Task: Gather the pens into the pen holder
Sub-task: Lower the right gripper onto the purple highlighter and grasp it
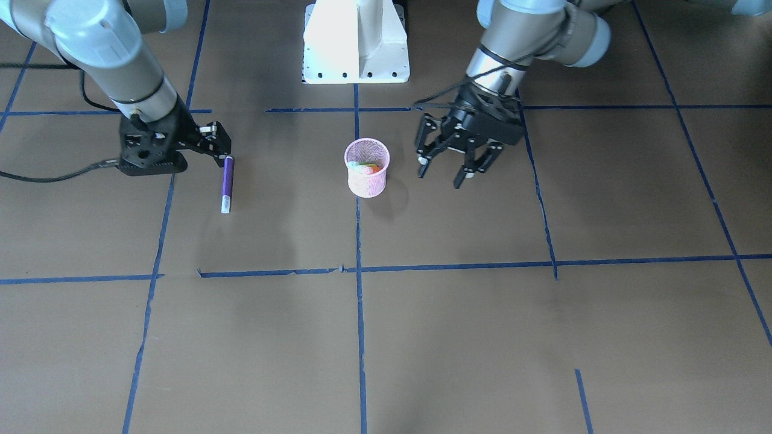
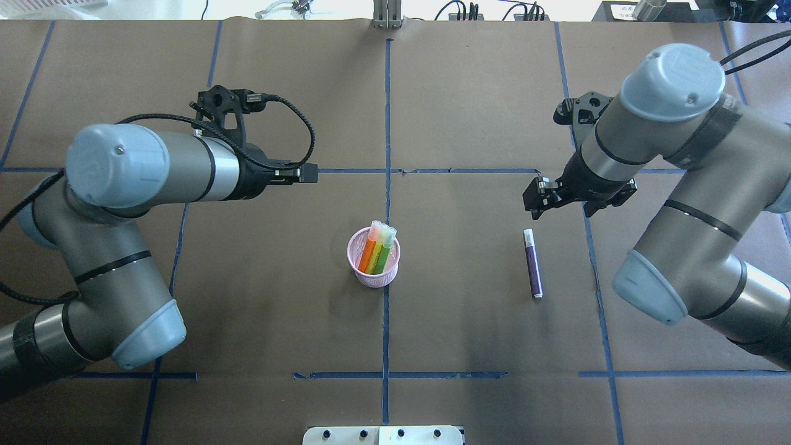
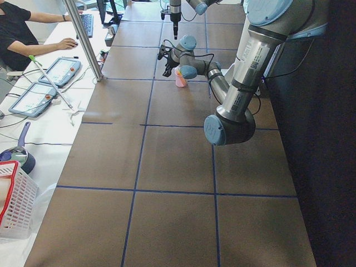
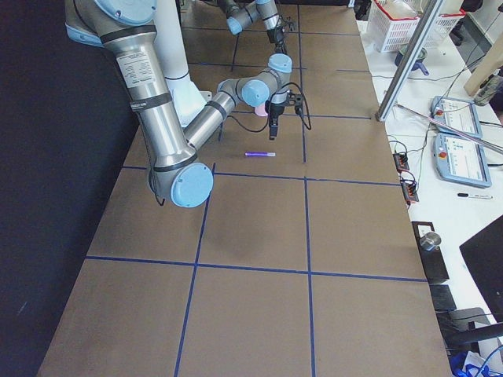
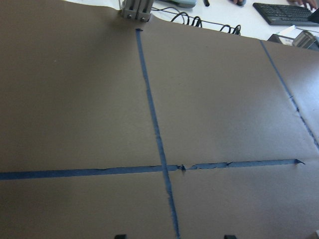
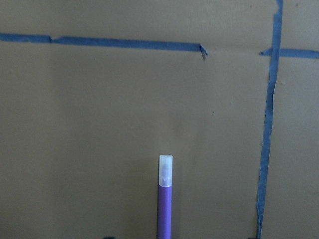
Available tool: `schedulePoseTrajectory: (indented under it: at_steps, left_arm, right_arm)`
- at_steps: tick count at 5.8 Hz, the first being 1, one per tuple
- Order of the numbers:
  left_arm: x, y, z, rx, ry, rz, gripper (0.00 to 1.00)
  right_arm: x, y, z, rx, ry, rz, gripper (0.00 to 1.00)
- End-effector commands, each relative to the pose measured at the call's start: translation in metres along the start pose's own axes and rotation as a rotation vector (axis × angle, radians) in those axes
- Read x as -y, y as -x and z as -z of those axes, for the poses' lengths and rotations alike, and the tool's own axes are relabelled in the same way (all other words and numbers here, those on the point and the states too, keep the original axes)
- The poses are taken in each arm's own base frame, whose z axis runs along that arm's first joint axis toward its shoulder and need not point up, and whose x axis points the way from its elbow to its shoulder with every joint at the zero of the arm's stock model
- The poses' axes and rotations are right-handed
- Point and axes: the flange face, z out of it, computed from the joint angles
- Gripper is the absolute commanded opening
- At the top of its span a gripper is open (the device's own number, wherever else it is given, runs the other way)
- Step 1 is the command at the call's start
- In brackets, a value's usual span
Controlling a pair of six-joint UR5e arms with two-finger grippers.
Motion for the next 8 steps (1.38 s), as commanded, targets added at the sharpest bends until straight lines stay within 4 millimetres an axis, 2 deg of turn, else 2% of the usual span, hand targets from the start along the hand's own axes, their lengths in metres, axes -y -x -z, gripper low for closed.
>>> schedulePoseTrajectory:
  at_steps: [1,2,3,4,5,6,8]
  left_arm:
    - [0.010,0.038,0.026,-0.006,0.050,-0.017,0.73]
    - [0.010,0.033,0.034,-0.022,0.043,-0.017,0.73]
    - [0.010,0.032,0.034,-0.022,0.040,-0.016,0.74]
    - [0.010,0.029,0.040,-0.031,0.034,-0.019,0.75]
    - [0.010,0.029,0.040,-0.031,0.034,-0.019,0.75]
    - [0.010,0.030,0.039,-0.030,0.035,-0.019,0.76]
    - [0.010,0.030,0.039,-0.029,0.034,-0.019,0.77]
  right_arm:
    - [0.000,0.004,-0.049,-0.052,0.065,-0.004,0.93]
    - [0.007,0.004,-0.072,-0.035,0.062,0.014,0.92]
    - [0.004,0.021,-0.097,0.002,0.057,0.005,0.92]
    - [0.003,0.025,-0.103,0.015,0.055,-0.003,0.87]
    - [0.001,0.027,-0.105,0.016,0.058,0.003,0.77]
    - [-0.003,0.029,-0.098,0.035,0.074,0.004,0.74]
    - [-0.002,0.022,-0.100,0.032,0.081,-0.005,0.67]
